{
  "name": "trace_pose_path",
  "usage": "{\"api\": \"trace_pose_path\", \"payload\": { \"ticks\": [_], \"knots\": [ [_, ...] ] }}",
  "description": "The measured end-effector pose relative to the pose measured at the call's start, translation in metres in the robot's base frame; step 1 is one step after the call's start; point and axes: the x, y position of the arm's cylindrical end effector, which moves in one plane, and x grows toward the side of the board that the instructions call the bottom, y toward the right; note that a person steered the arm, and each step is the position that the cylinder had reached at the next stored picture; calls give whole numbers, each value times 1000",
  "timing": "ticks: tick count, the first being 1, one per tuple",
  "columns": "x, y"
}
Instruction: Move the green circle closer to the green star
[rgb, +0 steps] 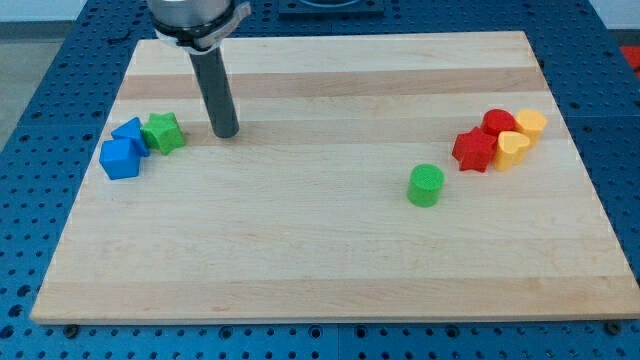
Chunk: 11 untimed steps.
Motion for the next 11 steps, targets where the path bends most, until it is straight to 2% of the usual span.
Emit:
{"api": "trace_pose_path", "payload": {
  "ticks": [2,3,4,6,7,8,9,10,11],
  "knots": [
    [0,-46],
    [1,-49],
    [17,-21],
    [123,35],
    [165,85],
    [172,176],
    [156,282],
    [119,350],
    [103,347]
  ]
}}
